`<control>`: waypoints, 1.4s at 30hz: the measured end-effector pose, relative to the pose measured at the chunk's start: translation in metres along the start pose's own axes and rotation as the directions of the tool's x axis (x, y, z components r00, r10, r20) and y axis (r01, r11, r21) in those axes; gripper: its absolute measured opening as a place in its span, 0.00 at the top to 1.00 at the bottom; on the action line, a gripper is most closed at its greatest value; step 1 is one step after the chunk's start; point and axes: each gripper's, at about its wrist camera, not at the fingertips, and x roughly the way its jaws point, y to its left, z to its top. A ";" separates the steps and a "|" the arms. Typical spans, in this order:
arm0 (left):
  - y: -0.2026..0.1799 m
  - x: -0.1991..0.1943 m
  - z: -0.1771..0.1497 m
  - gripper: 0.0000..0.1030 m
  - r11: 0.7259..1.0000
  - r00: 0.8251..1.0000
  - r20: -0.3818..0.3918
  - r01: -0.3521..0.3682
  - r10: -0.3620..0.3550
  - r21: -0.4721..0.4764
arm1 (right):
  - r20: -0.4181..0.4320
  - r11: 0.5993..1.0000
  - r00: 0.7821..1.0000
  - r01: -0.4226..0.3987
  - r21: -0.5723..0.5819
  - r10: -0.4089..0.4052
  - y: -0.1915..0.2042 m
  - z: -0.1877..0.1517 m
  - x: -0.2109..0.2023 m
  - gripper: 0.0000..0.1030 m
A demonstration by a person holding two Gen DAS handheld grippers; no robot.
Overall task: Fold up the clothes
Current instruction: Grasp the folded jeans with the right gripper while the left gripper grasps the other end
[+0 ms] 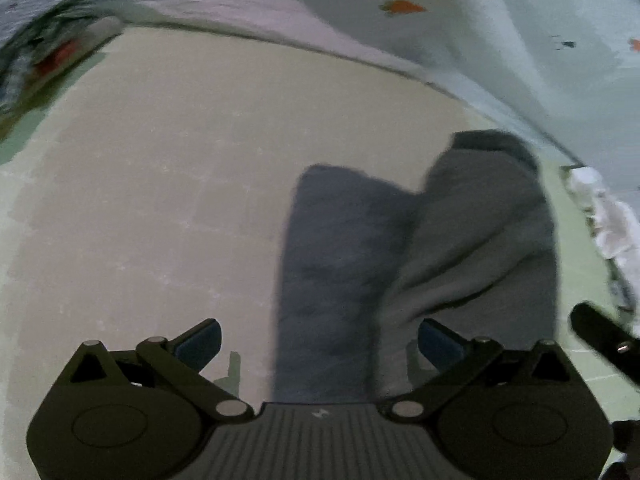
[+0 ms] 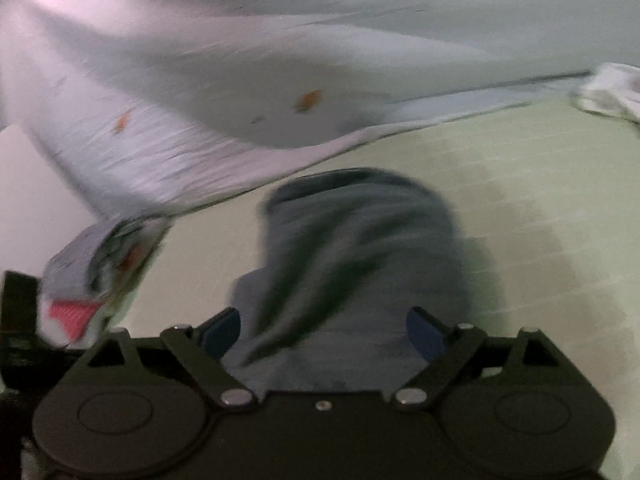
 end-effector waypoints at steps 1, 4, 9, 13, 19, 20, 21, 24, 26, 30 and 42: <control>-0.006 0.002 0.003 0.01 1.000 1.000 0.007 0.024 -0.024 0.011 | 0.001 0.999 1.000 0.026 0.026 -0.026 -0.008 0.000 -0.001 0.11; -0.026 0.014 0.015 0.05 0.995 0.996 0.020 0.086 -0.087 0.057 | -0.003 0.992 0.997 0.076 0.102 -0.076 -0.028 -0.004 -0.006 0.11; -0.056 0.044 0.032 0.17 0.983 0.988 -0.007 0.152 -0.152 0.102 | -0.005 0.983 0.992 0.128 0.128 -0.128 -0.041 -0.015 -0.020 0.11; -0.065 0.062 0.037 0.61 0.980 0.982 -0.028 0.186 -0.184 0.077 | -0.013 0.977 0.988 0.156 0.143 -0.156 -0.047 -0.022 -0.024 0.11; -0.059 0.023 0.030 0.90 0.978 0.977 0.036 0.207 -0.208 0.038 | -0.016 0.970 0.986 0.169 0.174 -0.169 -0.052 -0.018 -0.018 0.11; -0.055 0.009 0.031 0.90 0.973 0.972 0.050 0.229 -0.230 0.029 | -0.015 0.971 0.986 0.165 0.171 -0.165 -0.051 -0.017 -0.017 0.11; -0.051 -0.005 0.031 0.90 0.968 0.966 0.064 0.251 -0.252 0.021 | -0.014 0.973 0.987 0.160 0.165 -0.160 -0.050 -0.016 -0.015 0.11; -0.037 -0.029 0.031 0.90 0.964 0.960 0.101 0.266 -0.261 -0.033 | -0.020 0.980 0.990 0.138 0.143 -0.136 -0.044 -0.013 -0.007 0.11; -0.020 -0.027 0.030 0.90 0.967 0.968 0.108 0.236 -0.225 -0.096 | -0.033 0.985 0.993 0.121 0.121 -0.118 -0.038 -0.013 -0.002 0.11; 0.020 0.003 0.027 0.89 0.968 0.990 0.086 0.124 -0.108 -0.218 | -0.063 0.994 0.994 0.088 0.060 -0.085 -0.022 -0.015 0.005 0.11; 0.057 0.032 0.010 0.16 0.983 0.998 -0.015 0.063 -0.066 -0.174 | -0.164 0.998 0.985 0.053 0.025 -0.048 -0.003 -0.020 0.035 0.07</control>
